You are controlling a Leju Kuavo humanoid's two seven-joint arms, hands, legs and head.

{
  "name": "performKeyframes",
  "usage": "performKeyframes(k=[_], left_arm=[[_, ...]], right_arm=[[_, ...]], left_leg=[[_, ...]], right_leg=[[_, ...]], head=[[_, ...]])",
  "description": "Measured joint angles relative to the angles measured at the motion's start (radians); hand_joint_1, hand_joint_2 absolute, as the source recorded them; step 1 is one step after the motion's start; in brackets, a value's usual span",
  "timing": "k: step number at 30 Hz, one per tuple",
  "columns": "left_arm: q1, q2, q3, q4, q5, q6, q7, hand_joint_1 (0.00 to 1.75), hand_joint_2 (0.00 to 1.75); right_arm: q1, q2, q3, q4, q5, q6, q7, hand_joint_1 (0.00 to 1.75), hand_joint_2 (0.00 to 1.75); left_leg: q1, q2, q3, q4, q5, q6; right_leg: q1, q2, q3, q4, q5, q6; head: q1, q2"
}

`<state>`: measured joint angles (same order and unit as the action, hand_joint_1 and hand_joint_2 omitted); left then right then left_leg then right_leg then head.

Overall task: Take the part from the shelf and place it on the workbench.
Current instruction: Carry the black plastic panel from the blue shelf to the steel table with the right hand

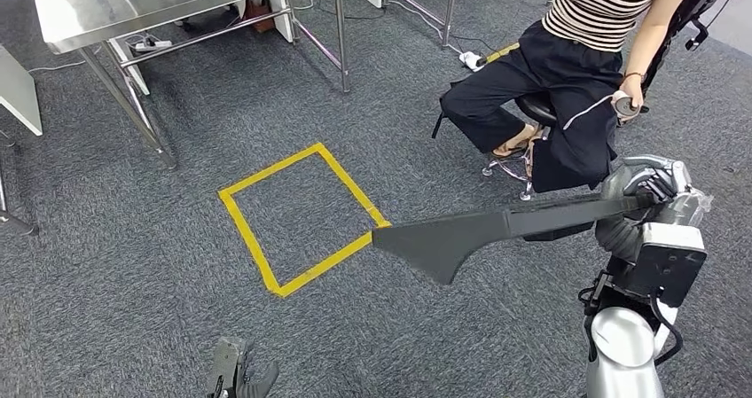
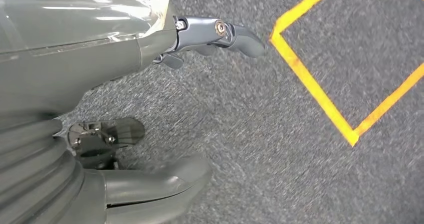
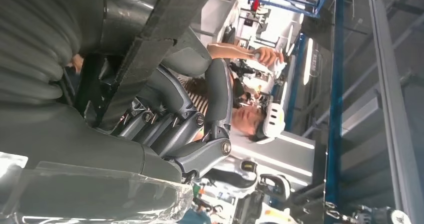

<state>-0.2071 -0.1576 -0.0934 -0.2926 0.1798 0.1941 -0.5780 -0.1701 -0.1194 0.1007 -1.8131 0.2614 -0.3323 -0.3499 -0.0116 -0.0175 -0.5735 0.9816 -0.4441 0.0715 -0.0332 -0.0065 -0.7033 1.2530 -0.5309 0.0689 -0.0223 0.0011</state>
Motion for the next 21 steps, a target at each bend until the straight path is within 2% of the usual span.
performKeyframes(k=[1, 2, 3, 4, 6, 7, 9, 10, 11, 12, 13, 14, 15, 17, 18, 19, 20, 21], left_arm=[[0.001, 0.001, 0.0, 0.0, 0.002, 0.0, -0.003, 0.0, 1.75], [0.001, 0.002, 0.0, 0.0, 0.004, 0.0, -0.004, 0.0, 1.75], [0.001, 0.003, 0.0, 0.0, 0.006, 0.0, -0.005, 0.0, 1.75], [0.001, 0.004, 0.0, 0.0, 0.008, 0.002, -0.006, 0.0, 1.75], [0.002, 0.006, 0.0, 0.0, 0.01, 0.005, -0.007, 0.0, 1.75], [0.003, 0.007, 0.0, -0.001, 0.012, 0.007, -0.007, 0.0, 1.75], [0.003, 0.008, 0.0, -0.002, 0.015, 0.009, -0.007, 0.0, 1.75], [0.003, 0.009, 0.0, -0.003, 0.017, 0.01, -0.007, 0.0, 1.75], [0.003, 0.009, 0.001, -0.003, 0.019, 0.011, -0.007, 0.0, 1.75], [0.006, 0.009, 0.001, -0.003, 0.021, 0.012, -0.006, 0.0, 1.75], [0.009, 0.009, 0.001, -0.003, 0.023, 0.012, -0.006, 0.0, 1.75], [0.013, 0.009, 0.002, -0.003, 0.025, 0.013, -0.006, 0.0, 1.75], [0.016, 0.009, 0.002, -0.003, 0.027, 0.013, -0.006, 0.0, 1.75], [0.022, 0.01, 0.004, -0.003, 0.03, 0.014, -0.007, 0.0, 1.75], [0.025, 0.011, 0.005, -0.003, 0.032, 0.015, -0.008, 0.0, 1.75], [0.028, 0.013, 0.007, -0.003, 0.034, 0.016, -0.009, 0.0, 1.75], [0.029, 0.015, 0.008, -0.004, 0.036, 0.017, -0.01, 0.0, 1.75], [0.029, 0.017, 0.008, -0.005, 0.038, 0.018, -0.012, 0.0, 1.75]], right_arm=[[-0.01, 0.001, 0.001, 0.007, -0.001, 0.002, 0.0, 1.75, 1.75], [-0.02, 0.002, 0.002, 0.013, -0.002, 0.002, 0.0, 1.75, 1.75], [-0.03, 0.004, 0.003, 0.019, -0.002, 0.002, 0.001, 1.75, 1.75], [-0.038, 0.006, 0.004, 0.025, -0.003, 0.002, 0.001, 1.75, 1.75], [-0.052, 0.011, 0.006, 0.035, -0.005, 0.003, 0.004, 1.75, 1.75], [-0.057, 0.014, 0.007, 0.039, -0.004, 0.003, 0.006, 1.75, 1.75], [-0.07, 0.02, 0.011, 0.045, -0.002, 0.003, 0.008, 1.75, 1.75], [-0.077, 0.023, 0.015, 0.048, 0.001, 0.003, 0.009, 1.75, 1.75], [-0.085, 0.025, 0.018, 0.051, 0.003, 0.004, 0.011, 1.75, 1.75], [-0.093, 0.028, 0.022, 0.056, 0.005, 0.005, 0.013, 1.75, 1.75], [-0.1, 0.031, 0.025, 0.061, 0.006, 0.006, 0.015, 1.75, 1.75], [-0.106, 0.035, 0.028, 0.066, 0.008, 0.008, 0.017, 1.75, 1.75], [-0.111, 0.038, 0.03, 0.072, 0.009, 0.01, 0.019, 1.75, 1.75], [-0.124, 0.046, 0.035, 0.083, 0.01, 0.013, 0.022, 1.75, 1.75], [-0.133, 0.049, 0.038, 0.091, 0.011, 0.014, 0.022, 1.75, 1.75], [-0.142, 0.052, 0.042, 0.1, 0.011, 0.014, 0.024, 1.75, 1.75], [-0.148, 0.056, 0.045, 0.108, 0.012, 0.015, 0.026, 1.75, 1.75], [-0.153, 0.059, 0.047, 0.114, 0.013, 0.016, 0.027, 1.75, 1.75]], left_leg=[[0.003, -0.004, 0.005, 0.006, -0.007, -0.005], [0.003, -0.007, 0.008, 0.013, -0.015, -0.012], [0.003, -0.009, 0.009, 0.021, -0.025, -0.02], [0.003, -0.01, 0.008, 0.027, -0.032, -0.025], [0.002, -0.011, 0.007, 0.03, -0.041, -0.032], [0.004, -0.01, 0.008, 0.03, -0.045, -0.035], [0.008, -0.002, -0.008, 0.07, -0.059, -0.043], [0.01, 0.004, -0.039, 0.122, -0.072, -0.047], [0.011, 0.008, -0.085, 0.192, -0.085, -0.051], [0.013, 0.01, -0.141, 0.263, -0.094, -0.053], [0.014, 0.011, -0.193, 0.314, -0.088, -0.053], [0.014, 0.012, -0.23, 0.329, -0.06, -0.051], [0.014, 0.012, -0.247, 0.303, -0.009, -0.045], [0.009, 0.011, -0.234, 0.174, 0.12, -0.024], [0.003, 0.011, -0.216, 0.123, 0.162, -0.011], [-0.006, 0.011, -0.198, 0.091, 0.179, 0.001], [-0.017, 0.012, -0.18, 0.078, 0.171, 0.013], [-0.028, 0.013, -0.155, 0.062, 0.15, 0.024]], right_leg=[[-0.003, 0.0, 0.031, -0.068, 0.033, 0.012], [-0.004, 0.002, 0.066, -0.136, 0.055, 0.019], [-0.004, 0.005, 0.095, -0.19, 0.066, 0.017], [-0.002, 0.007, 0.112, -0.218, 0.066, 0.008], [0.002, 0.01, 0.122, -0.226, 0.053, -0.018], [0.003, 0.01, 0.126, -0.227, 0.049, -0.026], [0.001, 0.01, 0.146, -0.231, 0.036, -0.044], [0.002, 0.009, 0.159, -0.234, 0.027, -0.051], [0.004, 0.009, 0.172, -0.236, 0.016, -0.057], [0.006, 0.008, 0.186, -0.237, 0.004, -0.059], [0.008, 0.008, 0.201, -0.239, -0.009, -0.06], [0.011, 0.009, 0.219, -0.24, -0.023, -0.06], [0.015, 0.009, 0.24, -0.244, -0.038, -0.061], [0.019, 0.011, 0.288, -0.262, -0.066, -0.061], [0.02, 0.013, 0.309, -0.279, -0.077, -0.058], [0.015, 0.015, 0.326, -0.298, -0.083, -0.053], [0.009, 0.016, 0.346, -0.316, -0.086, -0.047], [0.006, 0.017, 0.361, -0.325, -0.08, -0.035]], head=[[0.001, 0.0], [0.001, 0.0], [0.003, 0.0], [0.003, 0.0], [0.001, 0.0], [-0.001, 0.0], [-0.007, 0.0], [-0.012, 0.0], [-0.015, 0.0], [-0.017, 0.0], [-0.018, 0.0], [-0.018, 0.0], [-0.019, 0.0], [-0.019, 0.0], [-0.013, 0.0], [-0.01, 0.0], [-0.01, 0.0], [-0.013, 0.0]])
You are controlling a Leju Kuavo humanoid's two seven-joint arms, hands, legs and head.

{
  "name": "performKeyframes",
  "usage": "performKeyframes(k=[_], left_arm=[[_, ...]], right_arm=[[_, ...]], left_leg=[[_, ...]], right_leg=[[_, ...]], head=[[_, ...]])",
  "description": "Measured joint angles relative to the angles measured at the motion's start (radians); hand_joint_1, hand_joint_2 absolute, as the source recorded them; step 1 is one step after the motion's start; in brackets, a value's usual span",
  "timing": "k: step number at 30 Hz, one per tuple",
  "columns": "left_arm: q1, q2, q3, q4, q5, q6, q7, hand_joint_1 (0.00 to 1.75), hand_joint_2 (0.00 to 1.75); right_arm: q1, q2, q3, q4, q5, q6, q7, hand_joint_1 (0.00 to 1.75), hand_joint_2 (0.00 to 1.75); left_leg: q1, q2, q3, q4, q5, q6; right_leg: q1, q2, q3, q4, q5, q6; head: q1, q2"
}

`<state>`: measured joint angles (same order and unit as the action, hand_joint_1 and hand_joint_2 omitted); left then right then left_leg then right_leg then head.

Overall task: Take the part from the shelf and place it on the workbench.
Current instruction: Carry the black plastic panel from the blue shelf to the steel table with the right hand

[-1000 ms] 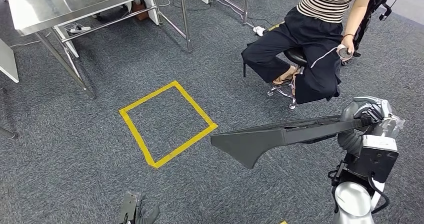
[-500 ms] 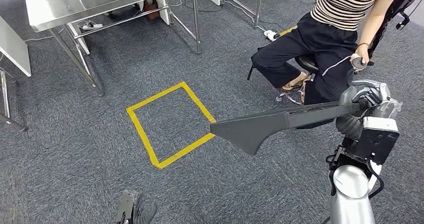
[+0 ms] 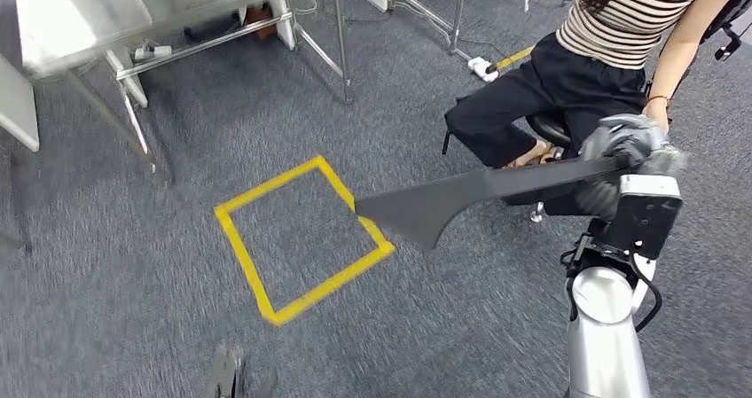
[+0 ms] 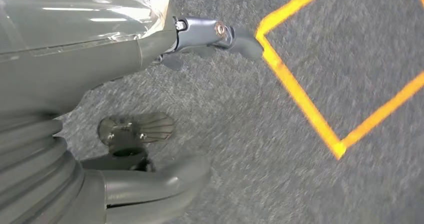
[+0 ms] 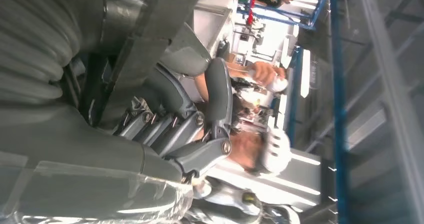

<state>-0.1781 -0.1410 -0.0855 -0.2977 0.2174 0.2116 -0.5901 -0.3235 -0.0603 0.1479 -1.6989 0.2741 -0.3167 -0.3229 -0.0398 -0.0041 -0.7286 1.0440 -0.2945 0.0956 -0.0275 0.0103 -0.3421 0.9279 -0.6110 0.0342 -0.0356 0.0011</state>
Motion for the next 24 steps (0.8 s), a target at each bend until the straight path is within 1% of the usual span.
performKeyframes(k=[1, 2, 3, 4, 5, 6, 7, 8, 9, 10, 11, 12, 13, 14, 15, 16, 17, 18, 19, 20, 21, 22, 23, 24], left_arm=[[-0.004, 0.001, 0.0, -0.002, 0.001, 0.001, -0.001, 0.0, 1.75], [-0.008, 0.003, 0.001, -0.004, 0.001, 0.002, -0.002, 0.0, 1.75], [-0.012, 0.004, 0.001, -0.005, 0.002, 0.004, -0.003, 0.0, 1.75], [-0.015, 0.004, 0.002, -0.006, 0.002, 0.006, -0.003, 0.0, 1.75], [-0.015, 0.003, 0.002, -0.006, 0.003, 0.007, -0.002, 0.0, 1.75], [-0.014, 0.001, 0.003, -0.006, 0.003, 0.009, -0.001, 0.0, 1.75], [-0.013, -0.001, 0.003, -0.006, 0.003, 0.01, 0.0, 0.0, 1.75], [-0.011, -0.004, 0.003, -0.006, 0.003, 0.01, 0.0, 0.0, 1.75], [-0.01, -0.006, 0.003, -0.006, 0.004, 0.01, 0.001, 0.0, 1.75], [-0.009, -0.008, 0.003, -0.006, 0.005, 0.011, 0.002, 0.0, 1.75], [-0.009, -0.009, 0.003, -0.006, 0.007, 0.011, 0.003, 0.0, 1.75], [-0.009, -0.01, 0.003, -0.006, 0.009, 0.012, 0.004, 0.0, 1.75], [-0.01, -0.01, 0.004, -0.006, 0.012, 0.013, 0.005, 0.0, 1.75], [-0.012, -0.01, 0.006, -0.006, 0.013, 0.014, 0.006, 0.0, 1.75], [-0.016, -0.01, 0.007, -0.007, 0.015, 0.016, 0.007, 0.0, 1.75], [-0.021, -0.01, 0.009, -0.009, 0.016, 0.018, 0.008, 0.0, 1.75], [-0.025, -0.01, 0.011, -0.01, 0.017, 0.019, 0.008, 0.0, 1.75], [-0.029, -0.011, 0.013, -0.012, 0.018, 0.02, 0.008, 0.0, 1.75], [-0.03, -0.011, 0.015, -0.012, 0.019, 0.02, 0.008, 0.0, 1.75], [-0.029, -0.012, 0.016, -0.013, 0.02, 0.02, 0.008, 0.0, 1.75], [-0.027, -0.012, 0.017, -0.012, 0.02, 0.019, 0.008, 0.0, 1.75], [-0.024, -0.012, 0.017, -0.012, 0.021, 0.019, 0.008, 0.0, 1.75], [-0.022, -0.012, 0.017, -0.012, 0.021, 0.02, 0.009, 0.0, 1.75], [-0.022, -0.012, 0.017, -0.012, 0.021, 0.021, 0.011, 0.0, 1.75]], right_arm=[[-0.003, 0.004, 0.002, 0.004, 0.002, 0.0, 0.002, 1.75, 1.75], [-0.006, 0.007, 0.003, 0.008, 0.004, 0.0, 0.002, 1.75, 1.75], [-0.009, 0.009, 0.004, 0.012, 0.006, 0.0, 0.002, 1.75, 1.75], [-0.012, 0.01, 0.006, 0.016, 0.008, 0.0, 0.002, 1.75, 1.75], [-0.014, 0.011, 0.007, 0.021, 0.011, 0.0, 0.002, 1.75, 1.75], [-0.015, 0.012, 0.008, 0.025, 0.012, -0.001, 0.002, 1.75, 1.75], [-0.015, 0.013, 0.008, 0.029, 0.014, -0.001, 0.002, 1.75, 1.75], [-0.016, 0.013, 0.008, 0.032, 0.015, -0.002, 0.002, 1.75, 1.75], [-0.017, 0.014, 0.008, 0.034, 0.016, -0.002, 0.002, 1.75, 1.75], [-0.018, 0.015, 0.008, 0.036, 0.017, -0.002, 0.002, 1.75, 1.75], [-0.019, 0.016, 0.008, 0.038, 0.018, -0.002, 0.002, 1.75, 1.75], [-0.021, 0.016, 0.009, 0.041, 0.018, -0.003, 0.002, 1.75, 1.75], [-0.024, 0.018, 0.009, 0.044, 0.018, -0.003, 0.003, 1.75, 1.75], [-0.028, 0.02, 0.01, 0.046, 0.018, -0.005, 0.003, 1.75, 1.75], [-0.035, 0.022, 0.011, 0.047, 0.018, -0.007, 0.004, 1.75, 1.75], [-0.042, 0.025, 0.011, 0.047, 0.019, -0.009, 0.005, 1.75, 1.75], [-0.047, 0.028, 0.011, 0.046, 0.022, -0.011, 0.005, 1.75, 1.75], [-0.051, 0.029, 0.01, 0.046, 0.025, -0.012, 0.006, 1.75, 1.75], [-0.051, 0.029, 0.01, 0.046, 0.03, -0.013, 0.006, 1.75, 1.75], [-0.048, 0.03, 0.01, 0.047, 0.033, -0.014, 0.007, 1.75, 1.75], [-0.045, 0.031, 0.01, 0.048, 0.036, -0.015, 0.009, 1.75, 1.75], [-0.042, 0.03, 0.009, 0.048, 0.037, -0.017, 0.011, 1.75, 1.75], [-0.04, 0.03, 0.008, 0.047, 0.038, -0.018, 0.013, 1.75, 1.75], [-0.04, 0.03, 0.007, 0.045, 0.041, -0.02, 0.015, 1.75, 1.75]], left_leg=[[-0.004, 0.001, 0.032, -0.03, -0.025, 0.011], [-0.003, 0.0, 0.067, -0.059, -0.049, 0.018], [0.0, -0.001, 0.103, -0.086, -0.073, 0.024], [0.007, -0.003, 0.135, -0.103, -0.093, 0.024], [0.011, -0.006, 0.16, -0.11, -0.112, 0.021], [0.015, -0.011, 0.187, -0.113, -0.134, 0.017], [0.02, -0.016, 0.216, -0.113, -0.158, 0.009], [0.025, -0.021, 0.247, -0.114, -0.183, 0.001], [0.031, -0.026, 0.281, -0.114, -0.211, -0.007], [0.037, -0.03, 0.317, -0.114, -0.239, -0.015], [0.041, -0.033, 0.35, -0.114, -0.269, -0.023], [0.042, -0.035, 0.382, -0.113, -0.301, -0.032], [0.041, -0.035, 0.405, -0.117, -0.328, -0.039], [0.039, -0.034, 0.425, -0.124, -0.348, -0.045], [0.037, -0.031, 0.439, -0.128, -0.357, -0.05], [0.037, -0.028, 0.438, -0.119, -0.35, -0.053], [0.037, -0.023, 0.425, -0.082, -0.329, -0.055], [0.038, -0.018, 0.388, -0.015, -0.303, -0.055], [0.038, -0.013, 0.333, 0.069, -0.285, -0.055], [0.038, -0.01, 0.271, 0.148, -0.286, -0.055], [0.039, -0.007, 0.209, 0.206, -0.314, -0.056], [0.039, -0.006, 0.155, 0.234, -0.359, -0.058], [0.039, -0.005, 0.109, 0.237, -0.406, -0.061], [0.04, -0.005, 0.073, 0.22, -0.438, -0.062]], right_leg=[[-0.005, -0.001, 0.004, 0.013, 0.012, 0.012], [-0.006, -0.002, -0.011, 0.059, 0.034, 0.023], [-0.006, -0.002, -0.054, 0.132, 0.058, 0.033], [-0.006, -0.002, -0.115, 0.218, 0.074, 0.036], [-0.006, -0.002, -0.182, 0.295, 0.075, 0.034], [-0.005, -0.002, -0.247, 0.345, 0.053, 0.029], [-0.005, -0.003, -0.304, 0.365, 0.018, 0.023], [-0.006, -0.003, -0.347, 0.359, -0.017, 0.021], [-0.006, -0.004, -0.38, 0.329, -0.038, 0.026], [-0.007, -0.006, -0.401, 0.28, -0.026, 0.04], [-0.009, -0.012, -0.413, 0.216, 0.039, 0.065], [-0.01, -0.023, -0.416, 0.154, 0.139, 0.088], [-0.009, -0.031, -0.412, 0.116, 0.223, 0.092], [-0.007, -0.035, -0.408, 0.097, 0.285, 0.084], [-0.004, -0.035, -0.403, 0.098, 0.3, 0.06], [-0.004, -0.029, -0.396, 0.107, 0.281, 0.031], [-0.005, -0.023, -0.388, 0.105, 0.267, 0.015], [-0.006, -0.019, -0.371, 0.101, 0.251, 0.003], [-0.006, -0.016, -0.348, 0.095, 0.234, -0.005], [-0.005, -0.013, -0.321, 0.085, 0.217, -0.01], [-0.004, -0.012, -0.292, 0.076, 0.202, -0.011], [-0.003, -0.01, -0.262, 0.066, 0.188, -0.011], [-0.002, -0.007, -0.231, 0.057, 0.172, -0.01], [-0.002, -0.005, -0.198, 0.05, 0.156, -0.009]], head=[[-0.009, 0.0], [-0.014, 0.0], [-0.015, 0.0], [-0.015, 0.0], [-0.013, 0.0], [-0.01, 0.0], [-0.008, 0.0], [-0.006, 0.0], [-0.004, 0.0], [-0.002, 0.0], [0.001, 0.0], [0.006, 0.0], [0.011, 0.0], [0.012, 0.0], [0.013, 0.0], [0.011, 0.0], [0.006, 0.0], [0.005, 0.0], [0.001, 0.0], [-0.002, 0.0], [-0.004, 0.0], [-0.004, 0.0], [-0.005, 0.0], [-0.005, 0.0]])
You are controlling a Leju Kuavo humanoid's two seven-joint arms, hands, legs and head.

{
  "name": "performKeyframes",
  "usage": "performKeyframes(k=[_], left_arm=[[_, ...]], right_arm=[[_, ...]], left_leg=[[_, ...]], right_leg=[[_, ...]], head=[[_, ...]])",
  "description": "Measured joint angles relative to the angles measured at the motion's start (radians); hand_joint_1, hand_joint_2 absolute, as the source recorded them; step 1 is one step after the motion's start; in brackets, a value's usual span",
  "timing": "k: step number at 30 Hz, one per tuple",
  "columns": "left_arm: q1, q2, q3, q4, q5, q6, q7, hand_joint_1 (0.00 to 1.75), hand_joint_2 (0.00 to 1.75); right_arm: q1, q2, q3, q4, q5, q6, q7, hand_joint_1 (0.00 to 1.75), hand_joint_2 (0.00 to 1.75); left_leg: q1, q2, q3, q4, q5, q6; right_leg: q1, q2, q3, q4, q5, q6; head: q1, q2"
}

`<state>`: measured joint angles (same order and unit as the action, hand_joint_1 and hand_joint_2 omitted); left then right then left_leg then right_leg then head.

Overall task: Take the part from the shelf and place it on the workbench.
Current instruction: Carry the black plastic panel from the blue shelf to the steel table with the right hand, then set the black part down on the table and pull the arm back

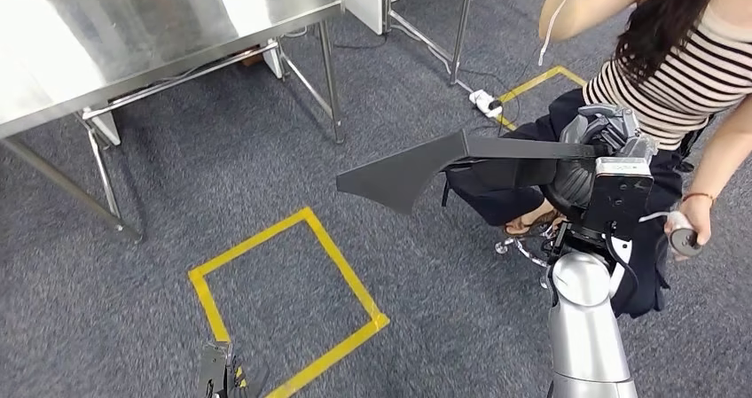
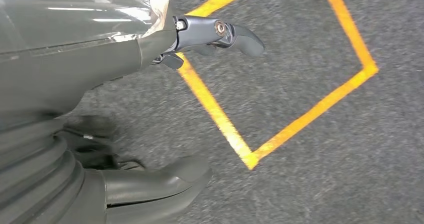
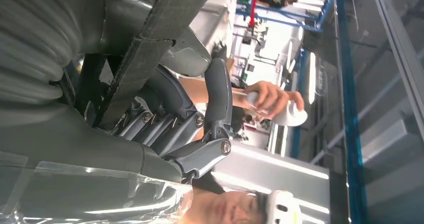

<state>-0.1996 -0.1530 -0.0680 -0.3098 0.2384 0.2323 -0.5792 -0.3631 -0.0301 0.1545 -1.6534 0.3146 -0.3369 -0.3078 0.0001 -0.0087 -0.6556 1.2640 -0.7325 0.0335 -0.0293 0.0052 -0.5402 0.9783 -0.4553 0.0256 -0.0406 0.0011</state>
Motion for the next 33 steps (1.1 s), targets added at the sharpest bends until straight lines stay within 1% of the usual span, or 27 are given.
performKeyframes(k=[1, 2, 4, 5, 6, 7, 9, 10, 11, 12, 13, 14, 15, 16, 17, 18, 19, 20, 22, 23, 25, 26, 28, 29, 30, 31, 33], left_arm=[[0.0, 0.0, 0.0, 0.0, 0.0, 0.001, 0.003, 0.0, 1.75], [0.001, 0.0, 0.0, 0.0, 0.0, 0.002, 0.006, 0.0, 1.75], [0.003, 0.0, 0.001, 0.004, 0.001, 0.002, 0.011, 0.0, 1.75], [0.004, 0.0, 0.002, 0.004, 0.002, 0.003, 0.013, 0.0, 1.75], [0.003, 0.0, 0.002, 0.003, 0.003, 0.003, 0.013, 0.0, 1.75], [-0.003, 0.0, 0.003, -0.001, 0.004, 0.003, 0.012, 0.0, 1.75], [-0.019, -0.002, 0.004, -0.009, 0.005, 0.003, 0.009, 0.0, 1.75], [-0.028, -0.003, 0.005, -0.011, 0.005, 0.003, 0.008, 0.0, 1.75], [-0.034, -0.005, 0.006, -0.013, 0.006, 0.004, 0.007, 0.0, 1.75], [-0.039, -0.007, 0.006, -0.013, 0.007, 0.004, 0.006, 0.0, 1.75], [-0.041, -0.009, 0.006, -0.014, 0.008, 0.005, 0.006, 0.0, 1.75], [-0.041, -0.012, 0.006, -0.014, 0.01, 0.005, 0.005, 0.0, 1.75], [-0.04, -0.014, 0.007, -0.014, 0.012, 0.005, 0.003, 0.0, 1.75], [-0.04, -0.015, 0.007, -0.014, 0.014, 0.004, 0.001, 0.0, 1.75], [-0.04, -0.016, 0.008, -0.014, 0.016, 0.003, -0.002, 0.0, 1.75], [-0.04, -0.017, 0.008, -0.015, 0.017, 0.002, -0.005, 0.0, 1.75], [-0.041, -0.017, 0.009, -0.015, 0.018, 0.002, -0.007, 0.0, 1.75], [-0.042, -0.017, 0.01, -0.017, 0.018, 0.001, -0.008, 0.0, 1.75], [-0.042, -0.016, 0.01, -0.019, 0.018, 0.001, -0.01, 0.0, 1.75], [-0.042, -0.016, 0.011, -0.021, 0.018, 0.001, -0.012, 0.0, 1.75], [-0.044, -0.016, 0.011, -0.024, 0.018, 0.002, -0.015, 0.0, 1.75], [-0.045, -0.016, 0.011, -0.026, 0.018, 0.002, -0.016, 0.0, 1.75], [-0.046, -0.016, 0.011, -0.029, 0.018, 0.005, -0.017, 0.0, 1.75], [-0.046, -0.016, 0.011, -0.03, 0.018, 0.007, -0.017, 0.0, 1.75], [-0.046, -0.015, 0.011, -0.03, 0.018, 0.009, -0.018, 0.0, 1.75], [-0.046, -0.015, 0.011, -0.031, 0.018, 0.011, -0.018, 0.0, 1.75], [-0.047, -0.013, 0.011, -0.035, 0.018, 0.015, -0.018, 0.0, 1.75]], right_arm=[[0.001, 0.0, -0.002, -0.003, 0.005, -0.002, 0.003, 1.75, 1.75], [0.003, -0.001, -0.003, -0.006, 0.012, -0.003, 0.007, 1.75, 1.75], [0.01, -0.006, -0.006, -0.013, 0.029, -0.004, 0.015, 1.75, 1.75], [0.016, -0.009, -0.009, -0.019, 0.037, -0.005, 0.021, 1.75, 1.75], [0.021, -0.012, -0.012, -0.028, 0.043, -0.005, 0.025, 1.75, 1.75], [0.026, -0.015, -0.017, -0.04, 0.049, -0.005, 0.028, 1.75, 1.75], [0.032, -0.024, -0.028, -0.069, 0.057, -0.005, 0.031, 1.75, 1.75], [0.035, -0.029, -0.033, -0.08, 0.061, -0.005, 0.031, 1.75, 1.75], [0.039, -0.035, -0.038, -0.091, 0.064, -0.003, 0.032, 1.75, 1.75], [0.045, -0.04, -0.042, -0.099, 0.066, -0.002, 0.032, 1.75, 1.75], [0.051, -0.044, -0.046, -0.105, 0.066, 0.001, 0.032, 1.75, 1.75], [0.057, -0.048, -0.049, -0.11, 0.067, 0.003, 0.033, 1.75, 1.75], [0.063, -0.052, -0.053, -0.113, 0.067, 0.005, 0.033, 1.75, 1.75], [0.066, -0.056, -0.055, -0.115, 0.068, 0.007, 0.033, 1.75, 1.75], [0.066, -0.061, -0.057, -0.116, 0.068, 0.009, 0.033, 1.75, 1.75], [0.066, -0.065, -0.059, -0.117, 0.068, 0.011, 0.033, 1.75, 1.75], [0.064, -0.07, -0.06, -0.118, 0.067, 0.013, 0.034, 1.75, 1.75], [0.064, -0.074, -0.062, -0.118, 0.067, 0.015, 0.035, 1.75, 1.75], [0.062, -0.081, -0.066, -0.119, 0.065, 0.019, 0.037, 1.75, 1.75], [0.061, -0.084, -0.067, -0.119, 0.064, 0.02, 0.038, 1.75, 1.75], [0.058, -0.088, -0.069, -0.119, 0.058, 0.021, 0.041, 1.75, 1.75], [0.057, -0.09, -0.071, -0.119, 0.052, 0.022, 0.043, 1.75, 1.75], [0.056, -0.095, -0.076, -0.118, 0.039, 0.024, 0.049, 1.75, 1.75], [0.056, -0.099, -0.079, -0.117, 0.033, 0.025, 0.051, 1.75, 1.75], [0.056, -0.102, -0.082, -0.116, 0.028, 0.027, 0.053, 1.75, 1.75], [0.055, -0.106, -0.083, -0.115, 0.023, 0.029, 0.055, 1.75, 1.75], [0.048, -0.113, -0.084, -0.109, 0.018, 0.033, 0.058, 1.75, 1.75]], left_leg=[[0.001, 0.0, -0.028, -0.035, 0.003, 0.001], [0.001, 0.0, -0.049, -0.086, 0.057, 0.005], [-0.004, -0.005, -0.079, -0.212, 0.274, 0.02], [-0.009, -0.008, -0.083, -0.254, 0.366, 0.026], [-0.017, -0.01, -0.083, -0.279, 0.418, 0.029], [-0.025, -0.012, -0.073, -0.289, 0.426, 0.03], [-0.027, -0.014, -0.04, -0.305, 0.432, 0.034], [-0.025, -0.013, -0.027, -0.315, 0.438, 0.04], [-0.023, -0.012, -0.018, -0.321, 0.442, 0.047], [-0.023, -0.01, -0.015, -0.32, 0.437, 0.052], [-0.024, -0.01, -0.013, -0.319, 0.432, 0.056], [-0.024, -0.011, -0.011, -0.318, 0.426, 0.057], [-0.025, -0.012, -0.008, -0.315, 0.419, 0.057], [-0.025, -0.015, -0.005, -0.31, 0.412, 0.055], [-0.024, -0.018, -0.003, -0.302, 0.403, 0.052], [-0.025, -0.022, -0.002, -0.292, 0.395, 0.048], [-0.027, -0.025, -0.005, -0.28, 0.387, 0.043], [-0.028, -0.027, -0.009, -0.272, 0.382, 0.038], [-0.03, -0.03, -0.017, -0.264, 0.379, 0.03], [-0.029, -0.029, -0.02, -0.263, 0.378, 0.026], [-0.024, -0.022, -0.037, -0.232, 0.353, 0.014], [-0.02, -0.015, -0.057, -0.188, 0.325, 0.005], [-0.009, -0.003, -0.117, -0.055, 0.26, -0.011], [-0.002, 0.0, -0.144, 0.001, 0.241, -0.016], [0.003, 0.002, -0.157, 0.025, 0.239, -0.02], [0.009, 0.004, -0.15, 0.01, 0.255, -0.024], [0.017, 0.007, -0.086, -0.114, 0.317, -0.029]], right_leg=[[0.0, 0.002, 0.034, -0.006, -0.02, 0.002], [0.0, 0.004, 0.061, -0.01, -0.042, 0.003], [-0.002, 0.012, 0.107, -0.013, -0.082, 0.008], [-0.004, 0.017, 0.12, -0.015, -0.1, 0.011], [-0.007, 0.022, 0.137, -0.019, -0.117, 0.014], [-0.01, 0.024, 0.15, -0.03, -0.13, 0.018], [-0.015, 0.018, 0.178, -0.032, -0.148, 0.021], [-0.014, 0.014, 0.172, -0.006, -0.162, 0.019], [-0.012, 0.009, 0.144, 0.048, -0.186, 0.014], [-0.008, 0.007, 0.097, 0.12, -0.214, 0.008], [-0.006, 0.007, 0.043, 0.194, -0.238, 0.006], [-0.005, 0.007, -0.004, 0.248, -0.246, 0.009], [-0.004, 0.006, -0.034, 0.264, -0.233, 0.018], [-0.004, 0.006, -0.044, 0.235, -0.199, 0.03], [-0.004, 0.005, -0.036, 0.172, -0.153, 0.043], [-0.004, 0.004, -0.024, 0.11, -0.106, 0.049], [-0.003, 0.003, -0.013, 0.06, -0.069, 0.049], [-0.001, 0.002, -0.007, 0.035, -0.048, 0.043], [0.003, 0.002, -0.008, 0.032, -0.036, 0.025], [0.001, 0.002, -0.007, 0.032, -0.034, 0.018], [-0.005, 0.0, -0.005, 0.029, -0.029, 0.01], [-0.008, 0.0, -0.004, 0.027, -0.028, 0.006], [-0.008, -0.002, -0.003, 0.027, -0.03, 0.004], [-0.009, -0.003, -0.003, 0.027, -0.031, 0.003], [-0.009, -0.004, -0.003, 0.028, -0.032, 0.002], [-0.011, -0.004, -0.002, 0.028, -0.034, 0.002], [-0.015, -0.004, 0.004, 0.028, -0.04, 0.007]], head=[[0.0, 0.0], [-0.001, 0.0], [0.001, 0.0], [0.003, 0.0], [0.005, 0.0], [0.004, 0.0], [0.004, 0.0], [0.005, 0.0], [0.007, 0.0], [0.009, 0.0], [0.011, 0.0], [0.011, 0.0], [0.012, 0.0], [0.012, 0.0], [0.013, 0.0], [0.013, 0.0], [0.014, 0.0], [0.014, 0.0], [0.012, 0.0], [0.011, 0.0], [0.008, 0.0], [0.005, 0.0], [-0.002, 0.0], [-0.003, 0.0], [-0.003, 0.0], [-0.004, 0.0], [-0.005, 0.0]])
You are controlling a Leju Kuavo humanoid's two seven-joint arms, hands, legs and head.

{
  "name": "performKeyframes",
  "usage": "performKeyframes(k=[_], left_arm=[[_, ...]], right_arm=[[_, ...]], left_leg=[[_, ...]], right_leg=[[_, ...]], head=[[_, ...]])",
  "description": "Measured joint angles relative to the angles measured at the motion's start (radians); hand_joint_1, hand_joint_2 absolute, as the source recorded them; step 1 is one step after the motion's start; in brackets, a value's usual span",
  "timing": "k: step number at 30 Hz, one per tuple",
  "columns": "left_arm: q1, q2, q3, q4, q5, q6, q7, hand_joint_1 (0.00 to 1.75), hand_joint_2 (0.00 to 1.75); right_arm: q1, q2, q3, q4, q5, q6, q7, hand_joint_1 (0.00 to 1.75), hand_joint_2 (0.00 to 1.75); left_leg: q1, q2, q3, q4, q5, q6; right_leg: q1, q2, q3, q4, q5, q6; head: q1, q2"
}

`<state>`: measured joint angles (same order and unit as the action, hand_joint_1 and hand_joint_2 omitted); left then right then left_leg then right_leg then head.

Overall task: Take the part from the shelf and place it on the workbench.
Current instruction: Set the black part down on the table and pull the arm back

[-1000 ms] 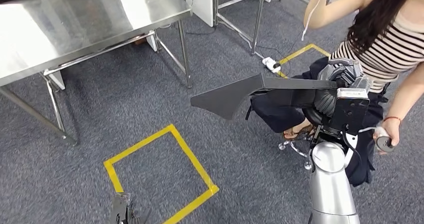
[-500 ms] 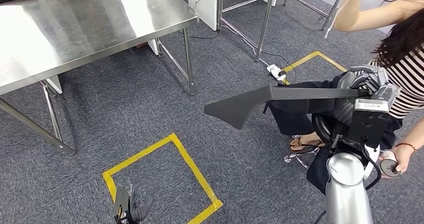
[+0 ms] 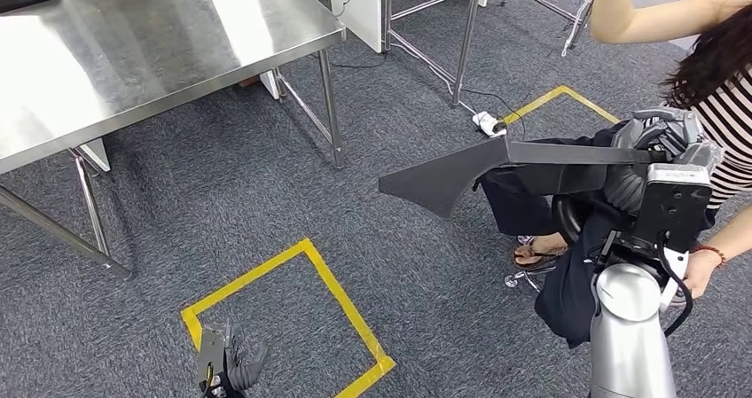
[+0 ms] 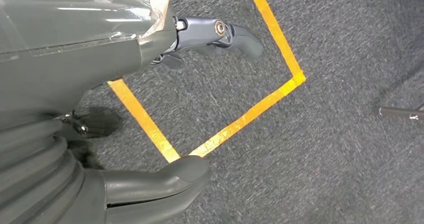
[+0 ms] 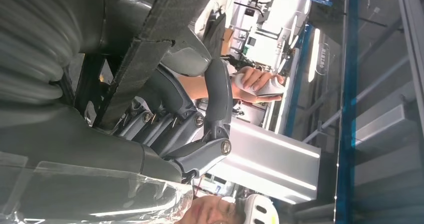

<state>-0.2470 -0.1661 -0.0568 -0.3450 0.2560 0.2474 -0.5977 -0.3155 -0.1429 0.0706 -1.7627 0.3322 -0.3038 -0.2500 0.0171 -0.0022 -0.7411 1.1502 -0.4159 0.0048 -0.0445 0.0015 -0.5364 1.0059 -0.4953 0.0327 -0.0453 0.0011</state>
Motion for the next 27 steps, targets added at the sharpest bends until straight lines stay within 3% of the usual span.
performKeyframes(k=[2, 4, 7, 8, 10, 12, 13, 14, 16, 18, 21, 23, 26, 27], left_arm=[[-0.003, 0.001, 0.001, -0.004, 0.002, 0.006, -0.003, 0.0, 1.75], [-0.005, 0.003, 0.003, -0.007, 0.006, 0.011, -0.01, 0.0, 1.75], [-0.005, 0.006, 0.008, -0.014, 0.013, 0.016, -0.02, 0.0, 1.75], [-0.005, 0.007, 0.011, -0.016, 0.014, 0.018, -0.022, 0.0, 1.75], [-0.002, 0.007, 0.015, -0.017, 0.016, 0.022, -0.024, 0.0, 1.75], [0.007, 0.008, 0.018, -0.017, 0.018, 0.026, -0.028, 0.0, 1.75], [0.012, 0.008, 0.019, -0.017, 0.021, 0.027, -0.031, 0.0, 1.75], [0.017, 0.008, 0.02, -0.017, 0.023, 0.027, -0.034, 0.0, 1.75], [0.023, 0.008, 0.023, -0.017, 0.029, 0.027, -0.04, 0.0, 1.75], [0.03, 0.009, 0.027, -0.017, 0.034, 0.028, -0.044, 0.0, 1.75], [0.041, 0.012, 0.035, -0.017, 0.036, 0.029, -0.049, 0.0, 1.75], [0.044, 0.015, 0.041, -0.017, 0.037, 0.03, -0.052, 0.0, 1.75], [0.051, 0.019, 0.045, -0.016, 0.038, 0.03, -0.053, 0.0, 1.75], [0.055, 0.02, 0.046, -0.016, 0.039, 0.03, -0.053, 0.0, 1.75]], right_arm=[[-0.016, -0.005, 0.0, 0.011, -0.005, 0.005, 0.003, 1.75, 1.75], [-0.031, -0.006, 0.001, 0.031, -0.008, 0.009, 0.006, 1.75, 1.75], [-0.05, -0.002, 0.007, 0.067, -0.012, 0.012, 0.007, 1.75, 1.75], [-0.058, 0.0, 0.008, 0.08, -0.014, 0.012, 0.006, 1.75, 1.75], [-0.07, 0.003, 0.011, 0.104, -0.019, 0.012, 0.001, 1.75, 1.75], [-0.069, 0.007, 0.015, 0.124, -0.026, 0.01, -0.006, 1.75, 1.75], [-0.067, 0.009, 0.017, 0.132, -0.03, 0.008, -0.012, 1.75, 1.75], [-0.066, 0.011, 0.02, 0.139, -0.035, 0.006, -0.017, 1.75, 1.75], [-0.066, 0.014, 0.024, 0.15, -0.046, 0.004, -0.028, 1.75, 1.75], [-0.066, 0.017, 0.029, 0.162, -0.053, 0.0, -0.034, 1.75, 1.75], [-0.065, 0.021, 0.033, 0.18, -0.054, -0.012, -0.039, 1.75, 1.75], [-0.064, 0.025, 0.036, 0.188, -0.053, -0.018, -0.04, 1.75, 1.75], [-0.055, 0.031, 0.041, 0.197, -0.052, -0.025, -0.041, 1.75, 1.75], [-0.051, 0.032, 0.043, 0.201, -0.051, -0.026, -0.041, 1.75, 1.75]], left_leg=[[-0.002, 0.0, 0.062, -0.106, 0.025, 0.0], [-0.01, -0.002, 0.078, -0.127, 0.015, 0.01], [-0.011, -0.006, 0.091, -0.137, 0.013, 0.036], [-0.01, -0.006, 0.097, -0.142, 0.013, 0.045], [-0.015, -0.008, 0.102, -0.145, 0.009, 0.059], [-0.023, -0.012, 0.104, -0.145, 0.005, 0.067], [-0.027, -0.014, 0.106, -0.144, 0.003, 0.069], [-0.03, -0.016, 0.109, -0.143, 0.001, 0.07], [-0.036, -0.021, 0.112, -0.138, -0.004, 0.066], [-0.04, -0.025, 0.11, -0.133, -0.009, 0.06], [-0.041, -0.028, 0.107, -0.13, -0.014, 0.05], [-0.039, -0.023, 0.089, -0.089, -0.043, 0.038], [-0.024, -0.01, -0.002, 0.095, -0.127, 0.018], [-0.019, -0.008, -0.028, 0.138, -0.136, 0.012]], right_leg=[[0.002, 0.001, 0.002, 0.0, -0.007, 0.011], [0.004, 0.001, 0.004, -0.006, -0.009, 0.022], [0.0, -0.003, 0.002, 0.009, -0.025, 0.031], [0.001, -0.004, -0.019, 0.051, -0.043, 0.028], [0.006, -0.004, -0.098, 0.191, -0.091, 0.016], [0.012, -0.003, -0.166, 0.292, -0.109, 0.014], [0.014, -0.003, -0.172, 0.283, -0.093, 0.018], [0.016, -0.003, -0.159, 0.236, -0.063, 0.022], [0.024, -0.003, -0.101, 0.093, 0.006, 0.024], [0.031, -0.003, -0.067, 0.016, 0.037, 0.014], [0.029, -0.005, -0.061, 0.006, 0.042, 0.001], [0.02, -0.013, -0.054, 0.0, 0.044, -0.009], [0.017, -0.026, -0.049, -0.001, 0.041, -0.018], [0.017, -0.03, -0.049, -0.001, 0.04, -0.019]], head=[[-0.003, 0.0], [-0.004, 0.0], [-0.001, 0.0], [0.002, 0.0], [0.01, 0.0], [0.014, 0.0], [0.016, 0.0], [0.017, 0.0], [0.019, 0.0], [0.019, 0.0], [0.018, 0.0], [0.013, 0.0], [0.005, 0.0], [0.005, 0.0]])
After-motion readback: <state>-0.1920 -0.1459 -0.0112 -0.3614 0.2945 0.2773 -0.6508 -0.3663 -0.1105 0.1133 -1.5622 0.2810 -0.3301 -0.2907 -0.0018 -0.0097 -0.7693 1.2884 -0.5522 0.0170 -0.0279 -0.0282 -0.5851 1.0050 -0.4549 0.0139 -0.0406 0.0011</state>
